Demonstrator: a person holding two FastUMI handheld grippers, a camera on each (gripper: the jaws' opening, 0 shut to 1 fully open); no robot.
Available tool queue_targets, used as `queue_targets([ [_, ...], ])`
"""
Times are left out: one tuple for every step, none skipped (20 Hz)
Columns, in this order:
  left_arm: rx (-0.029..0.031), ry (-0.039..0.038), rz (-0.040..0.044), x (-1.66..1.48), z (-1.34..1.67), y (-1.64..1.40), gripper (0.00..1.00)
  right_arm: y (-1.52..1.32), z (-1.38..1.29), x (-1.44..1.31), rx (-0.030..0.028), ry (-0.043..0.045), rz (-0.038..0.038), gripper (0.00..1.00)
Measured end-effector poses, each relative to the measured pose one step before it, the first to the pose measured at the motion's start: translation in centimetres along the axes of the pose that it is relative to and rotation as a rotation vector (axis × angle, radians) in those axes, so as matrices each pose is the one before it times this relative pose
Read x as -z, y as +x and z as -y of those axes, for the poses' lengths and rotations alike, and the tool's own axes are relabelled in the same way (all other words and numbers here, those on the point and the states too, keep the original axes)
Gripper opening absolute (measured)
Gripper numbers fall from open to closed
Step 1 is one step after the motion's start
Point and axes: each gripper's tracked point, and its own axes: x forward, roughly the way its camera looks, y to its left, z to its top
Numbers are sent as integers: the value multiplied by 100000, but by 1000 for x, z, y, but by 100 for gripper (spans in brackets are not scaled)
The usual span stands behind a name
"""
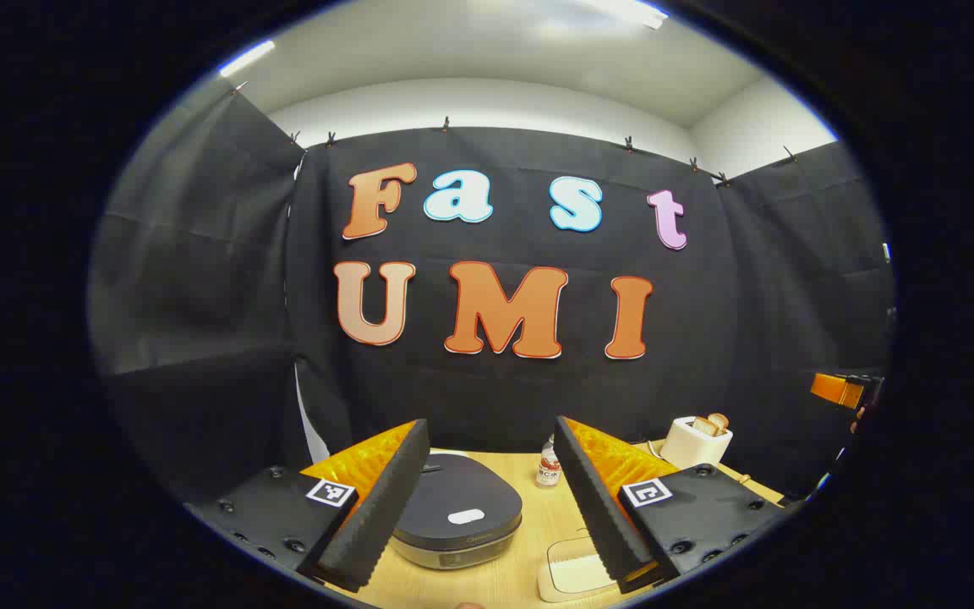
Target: Close the left gripper, press the button to open the rice cooker; take a wooden spoon from the chopstick holder with the right hand, scoop a spoonful of rice and pour it into the rice cooker, then put the wooden spoon back into the chopstick holder.
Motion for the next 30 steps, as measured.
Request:
queue_targets([
  [-984, 234, 570, -283, -376, 205, 100, -2, 452, 214, 649, -1259, -840, 100],
  [-739, -616, 277, -138, -297, -5, 100, -113, 368, -137, 708, -1622, -136, 100],
  [-93, -831, 78, -148, -74, -46, 100, 31, 172, -355, 651, -1532, 380, 95],
  [-518, -706, 78, 25, -96, -44, 100, 104, 280, -211, 799, -976, 484, 94],
  [-869, -610, -44, -29, -303, -3, 100, 255, 297, -195, 373, -309, -35, 94],
  [-570, -519, -261, 95, -324, -15, 100, 248, 40, -42, -103, 256, 15, 94],
  [4, -143, -347, 106, -201, -29, 100, 9, 19, -72, -52, 449, 70, 95],
  [679, 70, 212, 4, 95, -12, 100, 175, 55, -139, 370, 693, 407, 95],
  [436, 442, 229, -29, 81, 27, 100, 250, 52, -19, 133, 582, 285, 95],
  [-267, 865, -189, 52, -228, 4, 100, 41, -107, 97, 61, 286, -12, 95],
  [-376, 832, 166, -110, -142, 40, 100, -21, -43, 217, -98, -224, -351, 95],
  [8, 574, 161, -180, -69, 199, 100, 69, -54, 154, 17, -507, -454, 95],
  [333, 124, 200, -149, 158, 91, 100, 36, 88, 170, 90, -601, -86, 95],
  [282, -143, -41, -100, 134, 131, 100, -87, 105, 80, 150, -697, -264, 95],
  [185, -410, -10, -110, 99, 142, 100, 90, 23, 157, 304, -561, -226, 94],
  [-134, -545, 96, -12, -96, 118, 100, 54, 128, 26, 174, -327, -256, 94],
  [-126, -347, -226, 9, 41, 70, 100, 117, 45, 74, -57, 100, -237, 94],
  [22, -148, -590, 193, 68, 130, 100, 88, -36, -42, -156, 512, -50, 95],
  [157, 49, -854, 194, 129, 51, 100, -7, 90, -17, -68, 574, 52, 95],
  [195, 253, -772, 234, 102, 15, 100, -16, 131, -20, 110, 367, 121, 95],
  [-111, 286, -443, 93, -12, 9, 100, 23, -46, 38, 167, -46, -8, 95],
  [246, 226, -576, 107, 56, 142, 99, 59, 55, 103, 125, -366, -368, 95],
  [915, 131, -997, 207, 233, 54, 99, 46, -73, 186, -86, -404, -626, 100],
  [598, 124, -846, 270, 123, -48, 99, 49, -53, 79, -95, -325, -465, 100],
  [-123, -252, -134, -111, -121, 101, 99, -107, 64, 20, -48, -254, -114, 100],
  [-37, -442, 19, -35, -60, -120, 99, 32, -30, -84, 19, -210, 126, 100],
  [-337, -563, -120, -68, -121, -97, 99, -43, -159, 38, -271, -291, 27, 95],
  [-732, -349, 336, -47, -346, 54, 98, 46, -166, -67, -287, -329, 455, 100],
  [-798, -168, 462, -149, -353, -27, 98, -13, 157, -145, 322, -308, 532, 100],
  [-556, 68, -18, 45, -149, -187, 98, 8, 51, -111, 104, -226, 570, 100],
])
